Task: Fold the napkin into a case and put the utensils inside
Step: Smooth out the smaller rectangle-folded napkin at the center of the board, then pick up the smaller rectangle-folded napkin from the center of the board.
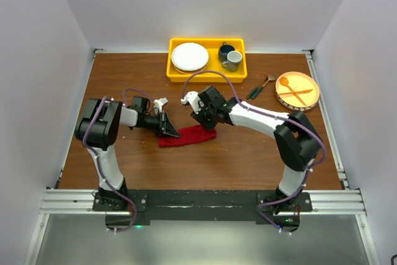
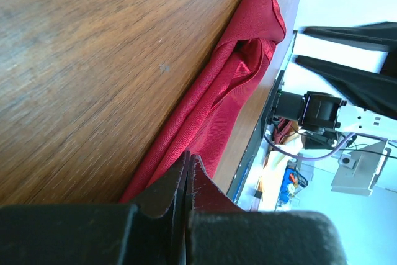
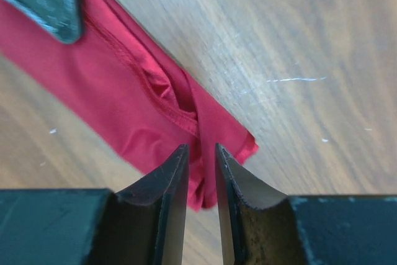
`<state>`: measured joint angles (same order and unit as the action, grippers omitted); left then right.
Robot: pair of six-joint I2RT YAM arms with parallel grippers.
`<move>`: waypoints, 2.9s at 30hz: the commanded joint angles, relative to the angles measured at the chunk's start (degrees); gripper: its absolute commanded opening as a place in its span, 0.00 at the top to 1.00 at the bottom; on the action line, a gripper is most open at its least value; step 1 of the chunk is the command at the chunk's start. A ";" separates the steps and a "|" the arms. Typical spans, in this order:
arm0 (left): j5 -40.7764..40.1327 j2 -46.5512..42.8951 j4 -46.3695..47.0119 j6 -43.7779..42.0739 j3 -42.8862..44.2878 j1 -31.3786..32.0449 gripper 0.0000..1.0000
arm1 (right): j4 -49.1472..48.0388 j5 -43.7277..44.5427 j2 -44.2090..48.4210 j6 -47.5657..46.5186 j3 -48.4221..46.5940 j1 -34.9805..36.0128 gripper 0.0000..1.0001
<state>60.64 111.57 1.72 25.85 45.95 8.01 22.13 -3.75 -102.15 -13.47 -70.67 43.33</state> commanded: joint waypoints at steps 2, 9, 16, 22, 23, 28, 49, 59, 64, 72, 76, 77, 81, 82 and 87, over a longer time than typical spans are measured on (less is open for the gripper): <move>-9.58 2.25 -3.63 -5.37 0.63 -0.10 1.00 | -1.48 1.82 -4.54 3.10 1.33 -0.18 0.76; -10.10 2.60 -4.35 -6.68 1.51 -0.10 1.00 | 1.50 -5.47 -2.63 6.35 0.89 -1.49 0.74; -10.28 2.78 -4.79 -7.21 1.68 -0.10 1.00 | 8.27 -10.66 -0.07 8.20 -8.86 -6.93 0.73; -10.63 2.60 -4.79 -7.39 1.86 -0.01 1.00 | 10.13 -10.66 -1.56 6.53 -8.17 -8.09 0.73; -10.63 2.60 -4.70 -7.39 1.86 -0.01 1.00 | 9.86 -11.62 -2.00 6.62 -7.64 -8.09 0.73; -10.98 2.43 -5.32 -7.92 1.86 -0.01 1.00 | 8.19 -13.30 -4.81 8.02 -3.77 -8.00 0.74; -13.00 5.67 -17.09 -20.30 8.10 1.92 1.00 | 4.85 -31.49 0.91 -13.50 -8.77 -9.76 0.20; -13.45 6.99 -18.85 -23.21 9.86 2.10 1.00 | 34.54 -48.81 -21.67 -31.85 -36.00 -12.22 0.09; -13.27 7.43 -18.94 -23.47 10.12 2.18 1.00 | 40.35 -50.92 -27.57 -33.20 -41.64 -12.31 0.16; -13.09 7.96 -18.59 -23.47 10.12 2.18 1.00 | 39.57 -50.39 -33.37 -31.79 -41.47 -12.22 0.16; -13.09 8.23 -18.41 -23.21 10.03 2.18 1.00 | 38.70 -50.57 -35.75 -30.13 -42.61 -12.13 0.16; -13.09 8.23 -18.33 -23.30 9.95 2.18 1.00 | 38.34 -50.57 -36.01 -29.68 -42.62 -12.22 0.16; -13.01 8.23 -17.98 -23.30 9.59 2.10 1.00 | 37.63 -50.74 -37.68 -28.71 -42.53 -12.13 0.18; -13.01 8.31 -17.98 -23.30 9.59 2.18 1.00 | 37.81 -50.83 -37.95 -28.63 -42.53 -12.13 0.19; -12.83 8.58 -17.89 -23.21 9.68 2.18 1.00 | 40.97 -51.80 -38.39 -30.82 -41.65 -11.87 0.27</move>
<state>61.98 116.38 -18.11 7.88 57.12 9.50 60.55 -56.34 -138.50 -42.70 -112.29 31.00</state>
